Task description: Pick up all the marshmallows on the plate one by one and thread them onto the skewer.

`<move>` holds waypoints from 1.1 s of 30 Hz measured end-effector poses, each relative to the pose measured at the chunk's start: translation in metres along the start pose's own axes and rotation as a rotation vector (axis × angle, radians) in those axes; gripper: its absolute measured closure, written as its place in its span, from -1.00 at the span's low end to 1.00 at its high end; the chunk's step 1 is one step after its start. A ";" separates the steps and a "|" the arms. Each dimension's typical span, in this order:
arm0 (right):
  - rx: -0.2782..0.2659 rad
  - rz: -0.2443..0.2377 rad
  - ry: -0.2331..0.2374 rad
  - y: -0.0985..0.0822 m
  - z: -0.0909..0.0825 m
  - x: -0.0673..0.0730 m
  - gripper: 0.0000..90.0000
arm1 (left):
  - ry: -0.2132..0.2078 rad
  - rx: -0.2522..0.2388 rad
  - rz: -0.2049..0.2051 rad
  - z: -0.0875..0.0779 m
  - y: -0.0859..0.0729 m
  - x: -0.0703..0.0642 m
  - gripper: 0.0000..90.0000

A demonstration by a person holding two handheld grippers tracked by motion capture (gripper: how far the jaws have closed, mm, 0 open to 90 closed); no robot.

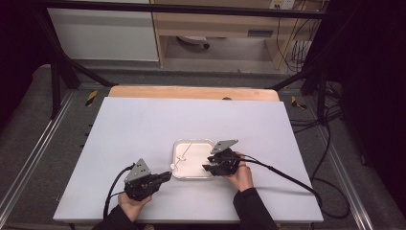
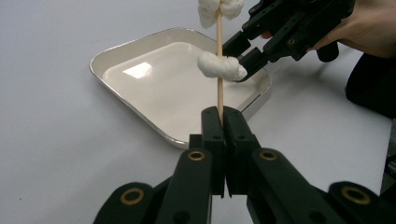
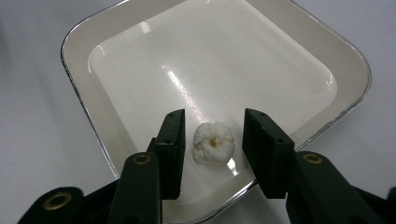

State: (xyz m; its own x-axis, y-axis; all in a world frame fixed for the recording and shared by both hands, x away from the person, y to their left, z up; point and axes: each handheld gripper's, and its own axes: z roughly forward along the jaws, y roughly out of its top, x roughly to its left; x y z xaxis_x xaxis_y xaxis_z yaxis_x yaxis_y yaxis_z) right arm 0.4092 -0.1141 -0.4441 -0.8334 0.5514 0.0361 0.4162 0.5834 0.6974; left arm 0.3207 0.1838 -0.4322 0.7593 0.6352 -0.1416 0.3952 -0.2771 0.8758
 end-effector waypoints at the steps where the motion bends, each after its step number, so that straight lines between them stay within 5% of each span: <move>1: 0.004 0.002 0.002 0.000 0.000 0.000 0.37 | 0.001 0.000 0.001 0.000 0.000 0.000 0.97; 14: 0.002 0.009 -0.015 -0.001 0.000 0.001 0.58 | -0.002 0.000 0.004 0.000 0.000 -0.001 0.97; 33: -0.189 0.094 0.101 0.015 -0.043 0.000 0.59 | -0.011 -0.004 0.006 0.000 0.000 -0.002 0.97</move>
State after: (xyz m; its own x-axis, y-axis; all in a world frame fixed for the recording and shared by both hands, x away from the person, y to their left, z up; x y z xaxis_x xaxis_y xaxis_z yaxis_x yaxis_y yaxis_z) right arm 0.3997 -0.1307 -0.4027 -0.8304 0.5299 0.1722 0.4263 0.4053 0.8087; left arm 0.3192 0.1823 -0.4318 0.7674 0.6255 -0.1409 0.3880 -0.2781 0.8787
